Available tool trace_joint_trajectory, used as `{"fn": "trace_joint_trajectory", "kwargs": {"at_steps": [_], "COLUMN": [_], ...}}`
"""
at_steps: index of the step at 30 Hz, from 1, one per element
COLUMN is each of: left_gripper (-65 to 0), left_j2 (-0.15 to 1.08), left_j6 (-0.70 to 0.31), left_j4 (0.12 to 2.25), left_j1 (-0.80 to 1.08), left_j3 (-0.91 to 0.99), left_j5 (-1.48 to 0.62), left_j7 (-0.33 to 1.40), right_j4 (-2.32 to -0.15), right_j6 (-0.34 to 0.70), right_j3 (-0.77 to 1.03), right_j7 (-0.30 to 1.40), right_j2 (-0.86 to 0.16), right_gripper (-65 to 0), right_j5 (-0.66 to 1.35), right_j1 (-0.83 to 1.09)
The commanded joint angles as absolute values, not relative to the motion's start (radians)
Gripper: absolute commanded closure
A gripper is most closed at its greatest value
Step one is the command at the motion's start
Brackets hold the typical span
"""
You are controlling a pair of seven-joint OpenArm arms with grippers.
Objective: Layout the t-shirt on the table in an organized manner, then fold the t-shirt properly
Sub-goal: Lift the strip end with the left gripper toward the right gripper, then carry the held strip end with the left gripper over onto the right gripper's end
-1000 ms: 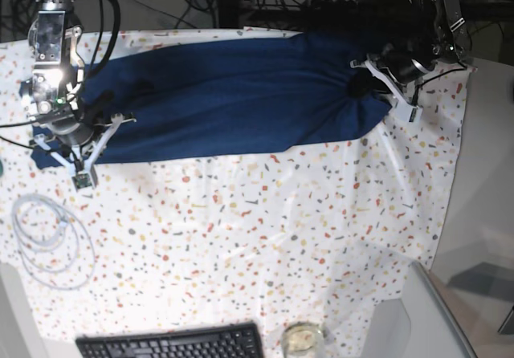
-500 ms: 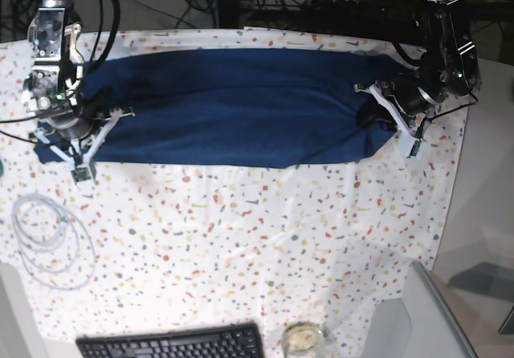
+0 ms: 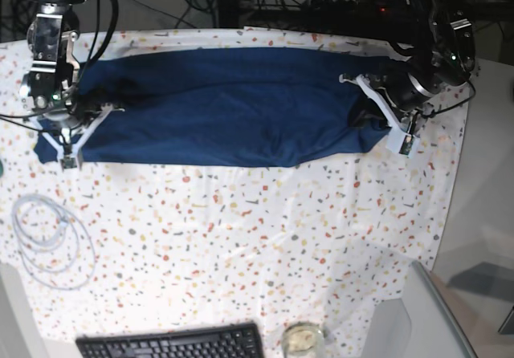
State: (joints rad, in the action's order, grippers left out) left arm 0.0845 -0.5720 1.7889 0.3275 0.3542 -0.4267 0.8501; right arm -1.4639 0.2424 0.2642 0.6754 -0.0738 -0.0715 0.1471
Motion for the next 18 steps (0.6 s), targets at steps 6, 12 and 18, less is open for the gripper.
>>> {"fn": "trace_joint_trajectory", "kwargs": {"at_steps": [6,12,18], "left_gripper": [0.0,0.0,0.0], "left_j2": [0.065,0.015,-0.036], "left_j6": [-0.467,-0.371,-0.289], "left_j4": [1.811,1.784,1.613], "left_j1": [0.328,0.278,0.186], "left_j3": [0.217,0.054,-0.077], "left_j5": [-0.450,-0.452,-0.453], "left_j7": [0.831,0.828,0.823], "right_j4": [-1.604,-1.612,-1.618], "right_j6": [0.237,0.236,0.234], "right_j3": [0.268,0.268,0.268], "right_j7": [0.657,0.657,0.657], "right_j2": [-0.070,-0.068,-0.068], "right_gripper": [-2.7,-2.7,-2.7], "right_j5": [-0.068,-0.068,-0.068], "right_j1": [0.163,0.170,0.182]}}
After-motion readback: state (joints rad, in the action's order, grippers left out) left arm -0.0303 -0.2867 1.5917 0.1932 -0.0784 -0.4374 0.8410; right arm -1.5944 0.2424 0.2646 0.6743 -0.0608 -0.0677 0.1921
